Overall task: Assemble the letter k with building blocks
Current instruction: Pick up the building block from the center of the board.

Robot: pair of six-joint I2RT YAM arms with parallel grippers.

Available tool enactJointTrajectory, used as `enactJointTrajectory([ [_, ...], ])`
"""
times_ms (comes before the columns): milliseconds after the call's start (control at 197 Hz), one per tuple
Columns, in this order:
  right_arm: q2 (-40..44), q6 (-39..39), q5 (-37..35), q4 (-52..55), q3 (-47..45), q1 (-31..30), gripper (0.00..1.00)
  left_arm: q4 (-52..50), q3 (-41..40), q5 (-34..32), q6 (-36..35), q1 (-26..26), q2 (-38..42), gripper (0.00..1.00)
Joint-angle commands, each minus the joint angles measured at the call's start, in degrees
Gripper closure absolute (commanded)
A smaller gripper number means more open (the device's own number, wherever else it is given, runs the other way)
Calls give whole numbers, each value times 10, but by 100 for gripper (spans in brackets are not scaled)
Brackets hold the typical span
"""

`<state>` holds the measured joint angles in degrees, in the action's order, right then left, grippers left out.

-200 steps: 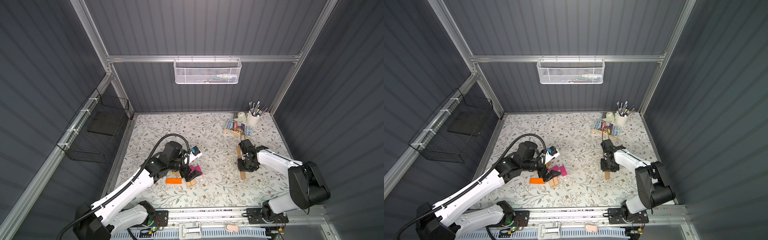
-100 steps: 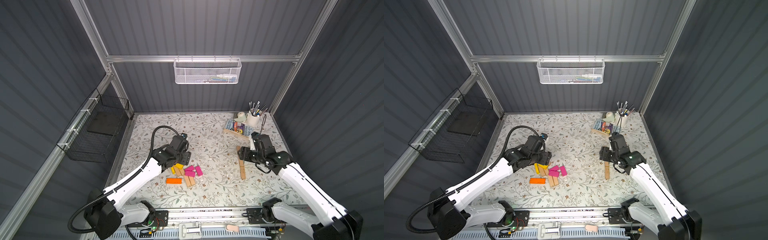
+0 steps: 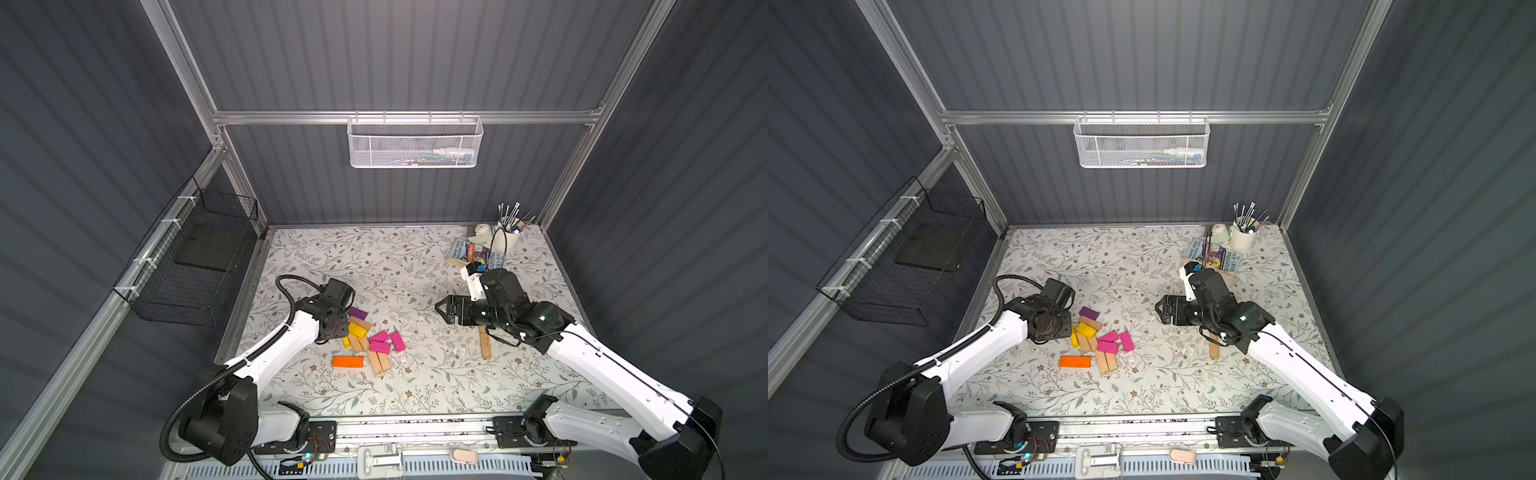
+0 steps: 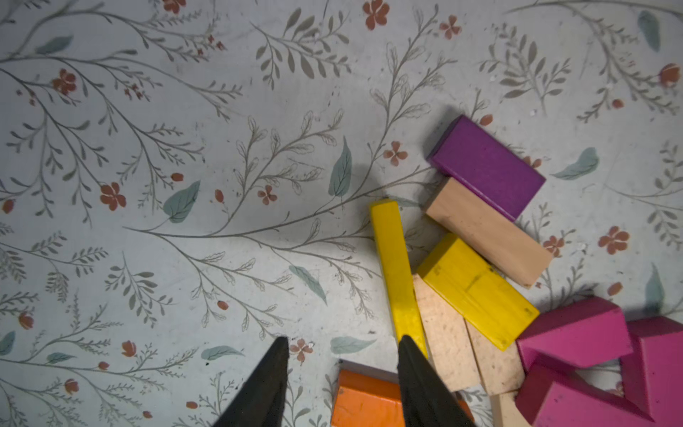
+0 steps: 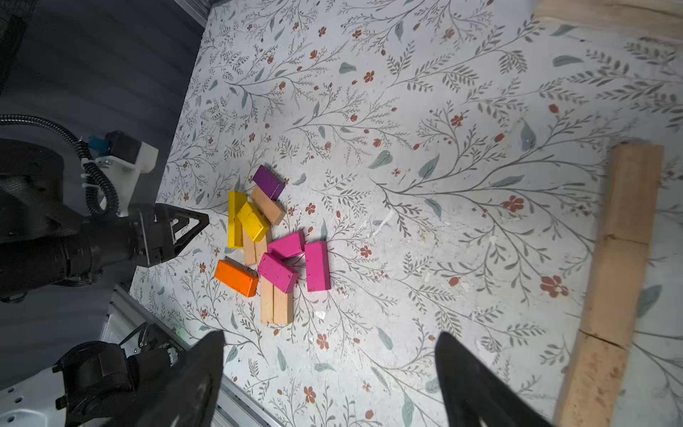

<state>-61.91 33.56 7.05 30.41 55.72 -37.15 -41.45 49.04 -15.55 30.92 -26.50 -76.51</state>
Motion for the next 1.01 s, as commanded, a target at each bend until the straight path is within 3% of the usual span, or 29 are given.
enactJointTrajectory([
  [0,0,-10,7,-2,6,-2,11,32,-5,35,8,4,-15,52],
  [639,-18,-8,4,4,31,-3,10,97,-47,79,-8,37,-65,68],
  [903,-18,-6,-1,4,37,-3,10,105,-60,92,-12,49,-51,88],
  [1010,-11,3,-23,-10,27,-1,9,92,-46,103,-20,51,-19,91],
])
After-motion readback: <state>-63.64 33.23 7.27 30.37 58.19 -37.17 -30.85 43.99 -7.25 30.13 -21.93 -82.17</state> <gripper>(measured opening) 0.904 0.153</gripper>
